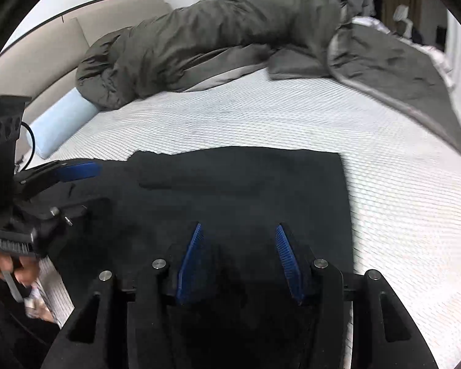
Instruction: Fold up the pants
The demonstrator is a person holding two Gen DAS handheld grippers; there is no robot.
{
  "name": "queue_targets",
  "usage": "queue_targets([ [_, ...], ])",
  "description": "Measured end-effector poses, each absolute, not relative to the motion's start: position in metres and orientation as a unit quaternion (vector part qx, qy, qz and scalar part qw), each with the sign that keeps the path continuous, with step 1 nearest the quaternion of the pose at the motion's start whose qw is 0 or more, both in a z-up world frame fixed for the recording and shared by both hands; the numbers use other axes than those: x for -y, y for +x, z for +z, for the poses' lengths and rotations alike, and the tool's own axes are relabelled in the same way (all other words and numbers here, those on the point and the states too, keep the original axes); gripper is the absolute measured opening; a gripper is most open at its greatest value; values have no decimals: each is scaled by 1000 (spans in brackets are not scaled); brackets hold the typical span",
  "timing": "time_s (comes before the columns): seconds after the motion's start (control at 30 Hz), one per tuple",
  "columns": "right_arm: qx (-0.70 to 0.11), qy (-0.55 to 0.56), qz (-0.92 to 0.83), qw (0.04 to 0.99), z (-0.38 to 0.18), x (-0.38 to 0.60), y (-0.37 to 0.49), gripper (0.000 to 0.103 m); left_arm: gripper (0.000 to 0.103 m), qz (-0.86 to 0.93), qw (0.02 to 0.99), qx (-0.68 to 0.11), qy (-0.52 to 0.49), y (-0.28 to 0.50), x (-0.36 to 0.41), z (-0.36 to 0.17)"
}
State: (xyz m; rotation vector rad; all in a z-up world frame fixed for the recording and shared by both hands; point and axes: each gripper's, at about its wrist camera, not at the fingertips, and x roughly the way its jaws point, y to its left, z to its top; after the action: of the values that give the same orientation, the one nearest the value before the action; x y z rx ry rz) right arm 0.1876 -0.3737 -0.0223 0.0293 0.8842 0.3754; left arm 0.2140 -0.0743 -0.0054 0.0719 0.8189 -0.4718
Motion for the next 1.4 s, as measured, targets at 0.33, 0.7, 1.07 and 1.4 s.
queue_targets([
  [0.33, -481, -97, 116, 864, -57, 365, 213, 51, 27, -230, 863, -445, 66, 240, 74, -50],
  [0.7, -422, 24, 185, 887, -16, 362, 208, 51, 27, -224, 881, -415, 26, 240, 64, -16],
  [1.07, -460, -170, 51, 870, -62, 327, 249, 56, 23, -211, 870, -445, 35, 247, 62, -43],
  [1.4, -424, 7, 174, 889, -23, 356, 189, 56, 91, -259, 889, -374, 42, 153, 67, -5],
])
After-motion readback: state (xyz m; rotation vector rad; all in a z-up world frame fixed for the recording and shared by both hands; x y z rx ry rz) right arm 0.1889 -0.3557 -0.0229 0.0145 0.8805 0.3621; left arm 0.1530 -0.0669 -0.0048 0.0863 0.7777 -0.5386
